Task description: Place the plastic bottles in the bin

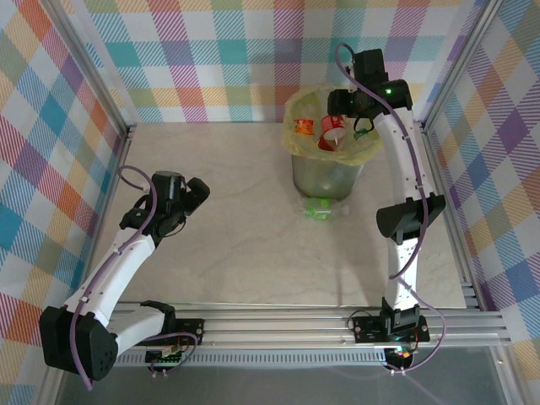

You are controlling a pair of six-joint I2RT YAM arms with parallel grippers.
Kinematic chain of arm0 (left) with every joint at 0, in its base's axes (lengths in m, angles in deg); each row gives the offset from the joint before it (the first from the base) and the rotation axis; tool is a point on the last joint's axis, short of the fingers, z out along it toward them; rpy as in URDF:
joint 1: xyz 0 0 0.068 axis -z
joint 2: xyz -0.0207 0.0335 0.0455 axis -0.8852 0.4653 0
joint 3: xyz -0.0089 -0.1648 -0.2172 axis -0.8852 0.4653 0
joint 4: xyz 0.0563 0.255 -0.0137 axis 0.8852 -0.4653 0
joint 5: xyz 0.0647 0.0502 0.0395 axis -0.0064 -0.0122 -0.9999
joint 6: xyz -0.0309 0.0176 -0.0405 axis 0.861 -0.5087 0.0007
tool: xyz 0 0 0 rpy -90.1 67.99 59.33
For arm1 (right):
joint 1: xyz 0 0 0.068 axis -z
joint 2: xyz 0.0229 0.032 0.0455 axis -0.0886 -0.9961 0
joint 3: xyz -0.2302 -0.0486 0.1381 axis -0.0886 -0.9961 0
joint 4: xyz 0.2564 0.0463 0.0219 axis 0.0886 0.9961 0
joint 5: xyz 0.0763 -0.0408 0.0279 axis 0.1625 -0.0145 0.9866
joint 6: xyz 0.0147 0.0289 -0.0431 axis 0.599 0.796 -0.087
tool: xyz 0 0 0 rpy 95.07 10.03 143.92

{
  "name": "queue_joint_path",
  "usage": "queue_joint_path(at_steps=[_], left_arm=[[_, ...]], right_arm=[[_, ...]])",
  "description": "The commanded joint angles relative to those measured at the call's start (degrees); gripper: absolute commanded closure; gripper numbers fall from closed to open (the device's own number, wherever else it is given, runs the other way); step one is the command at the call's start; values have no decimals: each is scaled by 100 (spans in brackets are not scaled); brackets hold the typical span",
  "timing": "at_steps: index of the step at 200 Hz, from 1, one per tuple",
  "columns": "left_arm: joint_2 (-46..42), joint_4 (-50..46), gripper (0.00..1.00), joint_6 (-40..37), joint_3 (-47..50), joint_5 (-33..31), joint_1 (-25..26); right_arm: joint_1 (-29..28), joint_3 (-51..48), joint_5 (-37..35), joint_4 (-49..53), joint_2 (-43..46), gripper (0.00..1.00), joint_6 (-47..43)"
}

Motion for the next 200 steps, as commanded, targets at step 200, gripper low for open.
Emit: queue_joint_path(at_steps=[200], left_arm=[[-174,29,0,-162,-17,-147,-92]], right_arm=[[-2779,-7385,-692,-1555,4732,3,-503]])
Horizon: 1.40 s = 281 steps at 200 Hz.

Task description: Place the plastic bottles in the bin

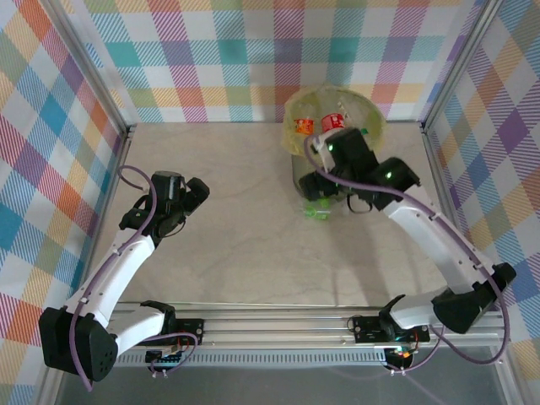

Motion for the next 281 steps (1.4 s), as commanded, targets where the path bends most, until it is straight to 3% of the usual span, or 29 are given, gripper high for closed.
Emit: queue_joint_path(at_steps=[1,42,95,169,281], left_arm=[[-123,34,0,-79,-18,-104,-88],[-126,61,0,-66,17,-115,-87],[-189,-5,0,-100,12,-194,-86],[-178,-43,0,-147,-6,-225,-93],[-108,-34,0,-135,-30,-198,-92]], right_arm=[[-231,-603,-107,-216,11,3,229],[-507,-1387,-442,-537,-760,1,71],[-482,-1439,-1002,-1324,-1729,0,-1086],[26,-1231,-750,-1965,-2444,0,-1982],[273,-862,-671,-2128,-3100,0,-2381]])
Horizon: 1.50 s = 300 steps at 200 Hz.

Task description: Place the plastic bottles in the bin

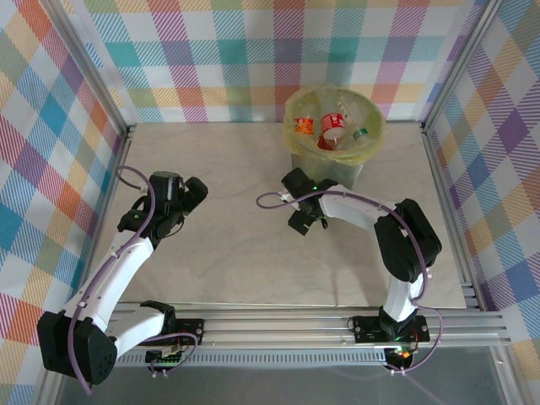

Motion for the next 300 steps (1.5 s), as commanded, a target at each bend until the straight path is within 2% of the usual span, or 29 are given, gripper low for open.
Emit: queue_joint_path(at_steps=[1,53,89,117,136,157,170,202,233,250,270,300], left_arm=[[-16,-36,0,-83,-33,-58,-92],[-61,-84,0,-96,-54,-91,-93],[-42,-59,0,-82,-67,-79,-93],[-16,-30,0,-69,-64,-32,-93],[-15,-29,0,-69,-64,-12,-93],[-31,-31,0,-63,-80,-13,-93],[-48,-27,0,-65,-78,-13,-89],[-76,-88,0,-103,-100,-62,-88],[-131,-86,0,-102,-65,-84,-91],[-130,-80,0,-96,-51,-87,-93],[-130,-78,0,-95,-38,-84,-88],[-171,-108,0,-105,-54,-96,-93]], right_arm=[[99,186,162,-126,-231,0,-172],[95,146,201,191,-252,0,176],[82,-66,199,503,-5,4,600],[24,-112,215,800,101,16,983],[-63,-92,219,943,149,17,1254],[-137,-13,197,1057,128,38,1644],[-173,41,209,1093,144,41,1807],[-208,116,340,1153,323,31,1884],[-201,-51,405,1047,664,11,1668],[-174,-172,355,981,739,4,1531],[-96,-329,360,826,721,0,1240],[85,-445,388,626,541,0,1045]])
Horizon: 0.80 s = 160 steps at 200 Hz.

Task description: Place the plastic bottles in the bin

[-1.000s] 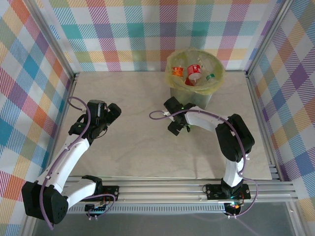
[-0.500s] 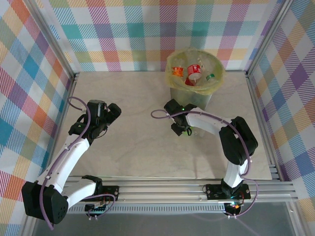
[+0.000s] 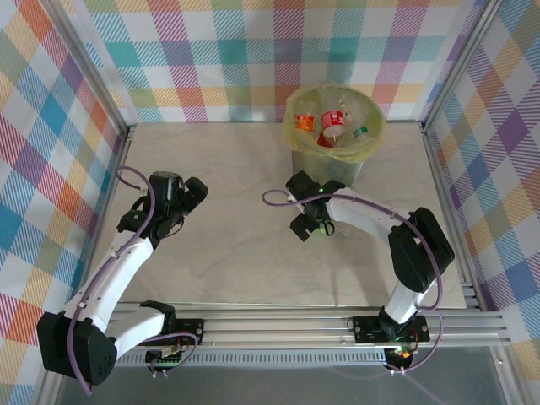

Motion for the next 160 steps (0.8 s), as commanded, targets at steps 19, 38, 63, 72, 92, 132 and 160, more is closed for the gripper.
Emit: queue_joint_path(at_steps=[19,38,63,72,92,132,160], left_arm=[[-173,-121,0,-107,-40,-115,-93],[-195,-139,0,-118,-52,-142,-93],[-213,-160,0,-128,-50,-162,-93],[-204,-157,0,-133,-50,-173,-92],[-204,-157,0,-131,-50,-176,-93],[-183,-139,0,-121,-41,-180,-93],[-169,-130,0,-116,-33,-157,-93]], right_arm=[[218,-132,173,-302,-232,0,-386],[256,-99,252,-329,-358,0,-429],[257,-111,436,-318,-480,0,-449],[257,-127,468,-309,-509,0,-440],[257,-137,588,-266,-550,3,-405],[201,-97,776,-140,-463,16,-287],[78,-69,733,-51,-357,38,-186]])
